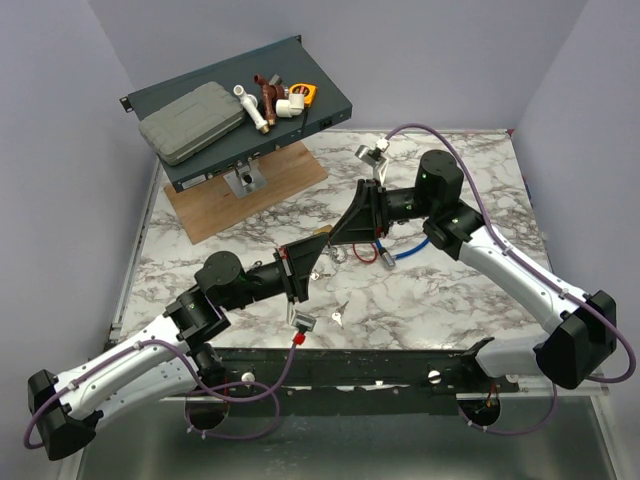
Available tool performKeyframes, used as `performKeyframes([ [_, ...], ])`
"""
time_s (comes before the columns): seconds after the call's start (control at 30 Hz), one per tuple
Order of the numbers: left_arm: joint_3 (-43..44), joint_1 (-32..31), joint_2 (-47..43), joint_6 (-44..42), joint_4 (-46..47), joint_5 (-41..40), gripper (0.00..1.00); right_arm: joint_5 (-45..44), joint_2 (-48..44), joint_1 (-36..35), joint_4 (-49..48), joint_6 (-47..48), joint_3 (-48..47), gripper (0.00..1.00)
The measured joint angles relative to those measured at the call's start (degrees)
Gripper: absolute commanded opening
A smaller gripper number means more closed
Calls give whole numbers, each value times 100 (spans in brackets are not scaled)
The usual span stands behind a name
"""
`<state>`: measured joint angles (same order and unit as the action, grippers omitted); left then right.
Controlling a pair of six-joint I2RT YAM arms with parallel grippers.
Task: Unlock with the key
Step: Pick up the key from the center of the board.
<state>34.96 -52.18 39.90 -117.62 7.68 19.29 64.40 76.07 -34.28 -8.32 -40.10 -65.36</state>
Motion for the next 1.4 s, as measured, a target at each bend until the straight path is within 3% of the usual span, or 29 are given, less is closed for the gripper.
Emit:
performKeyframes([
  [0.4, 0, 114, 155, 0, 120, -17, 0, 2, 44, -46, -264, -295, 146, 31],
  [0.47, 0, 125, 164, 0, 122, -17, 0, 2, 55, -55, -260, -299, 184, 25],
  [0.57, 0, 149, 177, 0, 125, -17, 0, 9, 85, -55, -269, -304, 190, 2],
  [0.67, 0, 157, 199, 0, 129, -31, 0, 20, 94, -55, -280, -352, 190, 1],
  [0.83, 0, 160, 212, 0, 173, -35, 18, 15, 96, -55, -326, -404, 190, 1],
  [1.03, 2, 168, 219, 0, 247, -50, 52, 11, 94, -55, -365, -393, 190, 1],
  [1.4, 240, 232, -31, 173, -52, -404, 50, -72, 94, -55, -109, -83, 179, 1],
])
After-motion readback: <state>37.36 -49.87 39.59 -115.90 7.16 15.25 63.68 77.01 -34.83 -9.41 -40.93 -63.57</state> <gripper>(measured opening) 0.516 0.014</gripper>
